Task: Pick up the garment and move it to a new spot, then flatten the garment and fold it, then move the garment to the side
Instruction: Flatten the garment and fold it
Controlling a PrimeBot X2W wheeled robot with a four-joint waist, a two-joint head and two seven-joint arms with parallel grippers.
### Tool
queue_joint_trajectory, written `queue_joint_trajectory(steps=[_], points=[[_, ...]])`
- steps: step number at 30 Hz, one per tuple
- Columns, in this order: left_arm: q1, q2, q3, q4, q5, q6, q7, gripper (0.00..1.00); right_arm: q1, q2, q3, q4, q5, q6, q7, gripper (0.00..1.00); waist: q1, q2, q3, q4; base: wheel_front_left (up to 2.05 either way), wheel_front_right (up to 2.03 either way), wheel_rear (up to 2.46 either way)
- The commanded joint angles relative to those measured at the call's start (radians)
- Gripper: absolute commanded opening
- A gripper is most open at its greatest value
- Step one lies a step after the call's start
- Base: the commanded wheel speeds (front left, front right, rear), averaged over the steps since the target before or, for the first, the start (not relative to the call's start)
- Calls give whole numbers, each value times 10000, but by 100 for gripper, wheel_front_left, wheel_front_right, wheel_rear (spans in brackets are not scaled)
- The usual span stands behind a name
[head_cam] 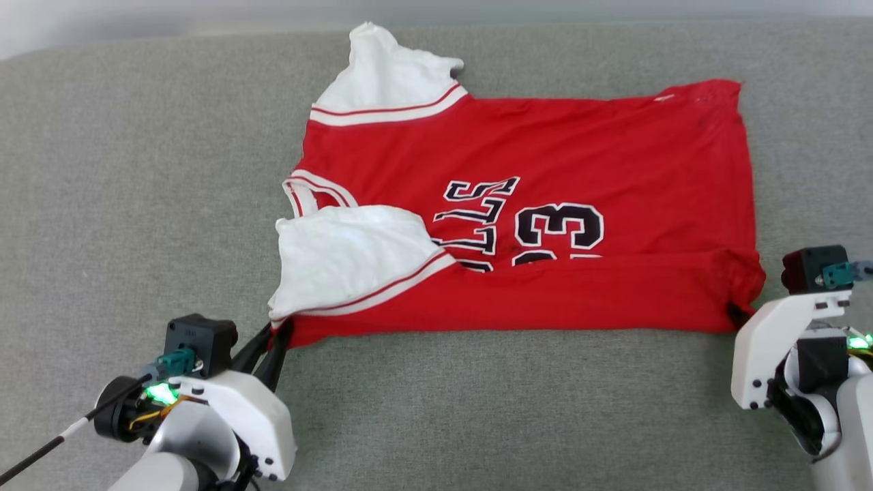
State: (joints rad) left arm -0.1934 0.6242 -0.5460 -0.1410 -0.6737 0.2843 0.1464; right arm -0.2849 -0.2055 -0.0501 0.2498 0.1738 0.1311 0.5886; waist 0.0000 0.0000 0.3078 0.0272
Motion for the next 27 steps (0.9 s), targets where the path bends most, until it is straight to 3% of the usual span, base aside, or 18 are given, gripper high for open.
queue_joint_trajectory(steps=[1, 8, 17, 27], points=[[152, 108, -23, 111, -50, -46, 35, 0, 489, -129, -12, 234, -32, -7, 59, 0, 0, 0, -275, -121, 0, 0, 0], [850, 529, -188, 397, -141, -143, 213, 0, 918, -595, -299, -796, 147, -10, 189, 0, 0, 0, -1106, -395, 0, 0, 0], [2612, 1111, -454, -145, -553, 71, 421, 0, 2652, -1013, -530, -2450, 588, -13, 1303, 0, 0, 0, -1758, -705, 0, 0, 0], [3148, 739, -969, 145, -572, 3, 360, 0, 3637, -654, -530, -2528, 707, -10, 1492, 0, 0, 0, -1884, -749, 0, 0, 0]])
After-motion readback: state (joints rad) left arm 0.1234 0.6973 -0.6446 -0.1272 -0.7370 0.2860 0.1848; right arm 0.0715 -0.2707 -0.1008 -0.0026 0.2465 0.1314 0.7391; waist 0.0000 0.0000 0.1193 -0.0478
